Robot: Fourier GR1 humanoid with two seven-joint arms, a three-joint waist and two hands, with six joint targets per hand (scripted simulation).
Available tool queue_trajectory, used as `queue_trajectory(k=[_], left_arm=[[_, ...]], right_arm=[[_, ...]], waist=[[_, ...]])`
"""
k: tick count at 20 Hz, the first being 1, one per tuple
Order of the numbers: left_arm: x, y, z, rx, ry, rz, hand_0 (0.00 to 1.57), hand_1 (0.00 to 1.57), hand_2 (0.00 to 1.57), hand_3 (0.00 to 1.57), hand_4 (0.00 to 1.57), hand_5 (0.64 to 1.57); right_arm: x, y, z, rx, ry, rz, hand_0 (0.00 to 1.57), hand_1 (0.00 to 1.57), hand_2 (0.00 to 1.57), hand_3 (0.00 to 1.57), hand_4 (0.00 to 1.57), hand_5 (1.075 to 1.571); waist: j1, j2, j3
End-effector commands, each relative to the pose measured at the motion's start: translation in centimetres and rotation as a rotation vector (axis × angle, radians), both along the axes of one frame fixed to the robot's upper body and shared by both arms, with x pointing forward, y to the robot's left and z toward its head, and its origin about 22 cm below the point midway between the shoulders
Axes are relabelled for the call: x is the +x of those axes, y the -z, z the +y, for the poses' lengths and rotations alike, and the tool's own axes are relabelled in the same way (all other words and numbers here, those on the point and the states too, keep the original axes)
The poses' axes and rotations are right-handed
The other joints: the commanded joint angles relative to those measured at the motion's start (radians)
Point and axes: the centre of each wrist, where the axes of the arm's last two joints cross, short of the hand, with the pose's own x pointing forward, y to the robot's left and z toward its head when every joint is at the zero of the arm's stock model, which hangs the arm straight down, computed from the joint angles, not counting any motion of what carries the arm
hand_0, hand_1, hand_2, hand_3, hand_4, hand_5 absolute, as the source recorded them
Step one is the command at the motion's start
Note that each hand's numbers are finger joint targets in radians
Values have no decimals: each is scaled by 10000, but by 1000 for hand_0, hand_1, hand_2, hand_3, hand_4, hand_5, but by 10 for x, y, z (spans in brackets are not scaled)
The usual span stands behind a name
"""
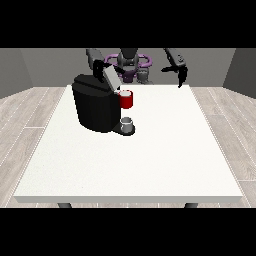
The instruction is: Insert the coffee pod into the coffee machine and close the lid
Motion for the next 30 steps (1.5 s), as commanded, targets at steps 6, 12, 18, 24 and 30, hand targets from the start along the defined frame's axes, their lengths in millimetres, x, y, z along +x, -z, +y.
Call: queue_trajectory(k=[6, 12, 18, 24, 30], left_arm=[[16, -6, 7, 17, -149, -662, 0, 0, 0, 0, 385, 1571], [31, -7, 18, -319, -676, -574, 0, 0, 0, 0, 361, 1571], [27, -1, 8, -209, -62, -103, 0, 0, 0, 0, 361, 1571], [35, -7, -6, -97, 726, -54, 0, 0, 0, 0, 394, 1571], [38, -3, -4, -364, 520, -555, 0, 0, 0, 0, 359, 1571]], right_arm=[[25, -28, 0, -43, -329, -280, 0, 0, 0, 0, 423, 1571], [21, -35, 44, -1013, -1289, -475, 0, 0, 0, 0, 454, 1571], [20, -49, 76, -1109, -901, -518, 0, 0, 0, 0, 442, 1571], [26, -84, 68, -1701, -555, -910, 0, 0, 0, 0, 375, 1571], [22, -105, 98, -1900, -956, -1931, 0, 0, 0, 0, 352, 1571]], waist=[[-40, 877, 55], [-366, 889, 50], [203, 632, 46], [1021, 897, 45], [946, 1333, 47]])
